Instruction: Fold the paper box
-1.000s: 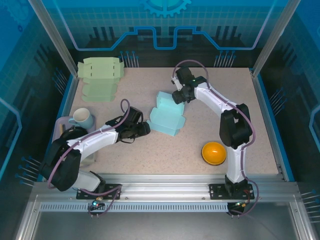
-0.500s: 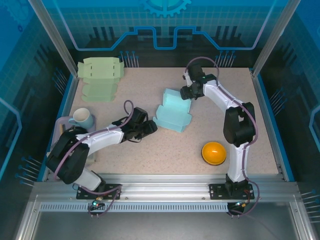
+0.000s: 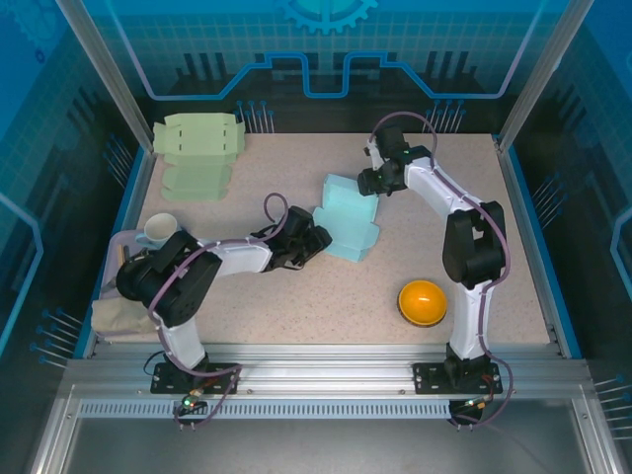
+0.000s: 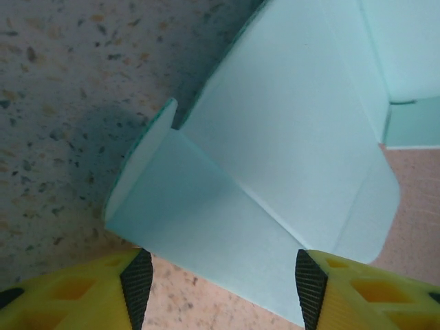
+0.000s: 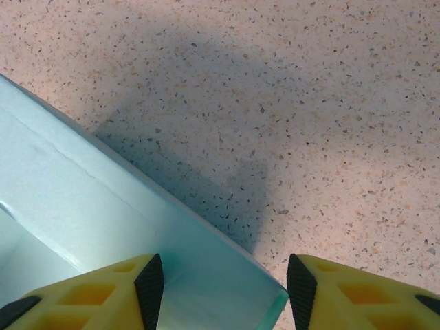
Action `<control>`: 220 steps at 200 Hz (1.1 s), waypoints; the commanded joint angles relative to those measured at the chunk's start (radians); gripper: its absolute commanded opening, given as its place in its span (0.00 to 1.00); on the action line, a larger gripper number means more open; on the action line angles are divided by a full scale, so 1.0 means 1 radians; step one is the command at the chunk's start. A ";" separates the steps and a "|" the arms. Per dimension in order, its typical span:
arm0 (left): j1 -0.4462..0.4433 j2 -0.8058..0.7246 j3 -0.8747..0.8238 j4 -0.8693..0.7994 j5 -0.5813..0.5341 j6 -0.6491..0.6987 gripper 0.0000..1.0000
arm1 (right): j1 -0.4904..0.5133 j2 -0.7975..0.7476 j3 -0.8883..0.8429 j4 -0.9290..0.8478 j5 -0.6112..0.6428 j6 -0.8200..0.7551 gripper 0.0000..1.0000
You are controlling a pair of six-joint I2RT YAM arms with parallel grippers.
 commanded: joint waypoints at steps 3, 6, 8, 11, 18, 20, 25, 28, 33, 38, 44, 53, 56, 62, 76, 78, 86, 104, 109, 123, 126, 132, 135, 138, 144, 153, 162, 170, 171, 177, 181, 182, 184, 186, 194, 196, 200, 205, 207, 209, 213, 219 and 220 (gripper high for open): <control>-0.002 0.031 0.063 0.051 -0.039 -0.028 0.58 | -0.024 0.054 -0.031 -0.054 -0.008 0.014 0.53; -0.003 0.033 0.066 0.051 -0.040 -0.029 0.58 | -0.026 0.055 -0.032 -0.053 -0.009 0.014 0.53; -0.003 0.035 0.069 0.051 -0.043 -0.028 0.57 | -0.027 0.055 -0.032 -0.053 -0.011 0.016 0.53; -0.004 0.037 0.073 0.051 -0.047 -0.027 0.57 | -0.028 0.056 -0.032 -0.052 -0.012 0.016 0.53; -0.003 0.042 0.081 0.053 -0.056 -0.025 0.56 | -0.031 0.056 -0.036 -0.050 -0.017 0.017 0.53; -0.004 0.042 0.082 0.052 -0.060 -0.026 0.55 | -0.032 0.056 -0.037 -0.050 -0.017 0.018 0.53; -0.004 0.044 0.087 0.051 -0.065 -0.032 0.55 | -0.033 0.056 -0.040 -0.046 -0.016 0.018 0.53; -0.003 0.044 0.090 0.046 -0.067 -0.036 0.55 | -0.034 0.058 -0.040 -0.047 -0.018 0.019 0.53; -0.005 0.039 0.093 0.034 -0.066 -0.042 0.55 | -0.036 0.058 -0.043 -0.045 -0.018 0.018 0.53; -0.007 0.032 0.097 0.010 -0.071 -0.048 0.54 | -0.039 0.059 -0.044 -0.044 -0.020 0.021 0.53; -0.012 0.017 0.103 -0.039 -0.092 -0.057 0.55 | -0.042 0.061 -0.044 -0.043 -0.025 0.021 0.53; -0.024 -0.012 0.105 -0.116 -0.133 -0.067 0.58 | -0.046 0.062 -0.041 -0.044 -0.029 0.020 0.53; -0.029 -0.021 0.106 -0.131 -0.145 -0.066 0.59 | -0.047 0.062 -0.041 -0.043 -0.029 0.020 0.53; -0.036 -0.035 0.101 -0.161 -0.164 -0.066 0.60 | -0.050 0.064 -0.038 -0.044 -0.029 0.019 0.53; -0.040 -0.046 0.085 -0.173 -0.172 -0.069 0.62 | -0.055 0.067 -0.035 -0.045 -0.029 0.018 0.53; -0.040 -0.046 0.084 -0.170 -0.172 -0.071 0.62 | -0.055 0.067 -0.035 -0.046 -0.029 0.017 0.53; -0.041 -0.041 0.082 -0.169 -0.172 -0.078 0.63 | -0.057 0.067 -0.032 -0.044 -0.031 0.020 0.53; -0.040 -0.014 0.093 -0.165 -0.155 -0.093 0.63 | -0.061 0.072 -0.033 -0.044 -0.037 0.024 0.53; -0.040 -0.006 0.096 -0.163 -0.147 -0.103 0.63 | -0.061 0.073 -0.033 -0.045 -0.037 0.024 0.53; -0.046 0.013 0.098 -0.146 -0.137 -0.119 0.63 | -0.062 0.075 -0.033 -0.044 -0.039 0.023 0.53; -0.047 0.015 0.102 -0.153 -0.139 -0.121 0.63 | -0.061 0.075 -0.032 -0.044 -0.039 0.024 0.53; -0.049 0.019 0.109 -0.175 -0.147 -0.126 0.63 | -0.062 0.077 -0.032 -0.042 -0.037 0.022 0.53; -0.049 0.020 0.112 -0.187 -0.152 -0.128 0.64 | -0.063 0.080 -0.031 -0.042 -0.036 0.022 0.53; -0.050 0.019 0.112 -0.195 -0.158 -0.127 0.64 | -0.063 0.081 -0.030 -0.044 -0.035 0.022 0.53; -0.048 0.017 0.110 -0.204 -0.170 -0.124 0.65 | -0.065 0.088 -0.024 -0.047 -0.033 0.020 0.53; -0.049 0.008 0.101 -0.213 -0.191 -0.123 0.66 | -0.069 0.100 -0.010 -0.056 -0.033 0.016 0.53; -0.047 -0.001 0.093 -0.213 -0.207 -0.111 0.67 | -0.071 0.112 0.002 -0.065 -0.028 0.010 0.53; -0.043 -0.008 0.094 -0.224 -0.217 -0.101 0.67 | -0.075 0.117 0.007 -0.067 -0.023 0.007 0.53; -0.043 -0.008 0.094 -0.226 -0.218 -0.099 0.67 | -0.076 0.117 0.007 -0.067 -0.022 0.006 0.53; -0.040 -0.011 0.095 -0.229 -0.224 -0.089 0.67 | -0.076 0.119 0.007 -0.068 -0.019 0.004 0.53; -0.037 -0.014 0.095 -0.230 -0.225 -0.081 0.67 | -0.077 0.118 0.006 -0.067 -0.017 0.002 0.53; -0.037 -0.014 0.095 -0.230 -0.225 -0.079 0.67 | -0.078 0.118 0.006 -0.066 -0.017 0.002 0.53; -0.036 -0.014 0.096 -0.229 -0.227 -0.076 0.68 | -0.077 0.118 0.005 -0.066 -0.015 0.000 0.53; -0.035 -0.015 0.097 -0.228 -0.226 -0.073 0.67 | -0.077 0.117 0.003 -0.064 -0.014 0.001 0.53; -0.030 -0.014 0.099 -0.219 -0.226 -0.062 0.68 | -0.077 0.112 -0.002 -0.060 -0.011 -0.001 0.53; -0.031 -0.011 0.100 -0.213 -0.226 -0.060 0.68 | -0.077 0.112 -0.004 -0.059 -0.010 -0.001 0.53; -0.028 -0.008 0.100 -0.202 -0.222 -0.054 0.68 | -0.076 0.112 -0.007 -0.059 -0.009 -0.001 0.53; -0.024 -0.003 0.104 -0.191 -0.219 -0.045 0.68 | -0.077 0.110 -0.010 -0.056 -0.008 0.000 0.53; -0.023 0.002 0.107 -0.190 -0.220 -0.042 0.68 | -0.077 0.110 -0.011 -0.056 -0.007 0.000 0.53; -0.022 0.005 0.112 -0.191 -0.221 -0.038 0.68 | -0.077 0.110 -0.011 -0.056 -0.006 0.000 0.53; -0.021 0.010 0.118 -0.193 -0.224 -0.034 0.68 | -0.079 0.110 -0.010 -0.056 -0.007 -0.002 0.53; -0.014 0.019 0.126 -0.188 -0.227 -0.025 0.68 | -0.079 0.110 -0.014 -0.055 -0.008 -0.001 0.53; -0.013 0.020 0.127 -0.186 -0.227 -0.024 0.68 | -0.079 0.110 -0.014 -0.056 -0.007 -0.001 0.53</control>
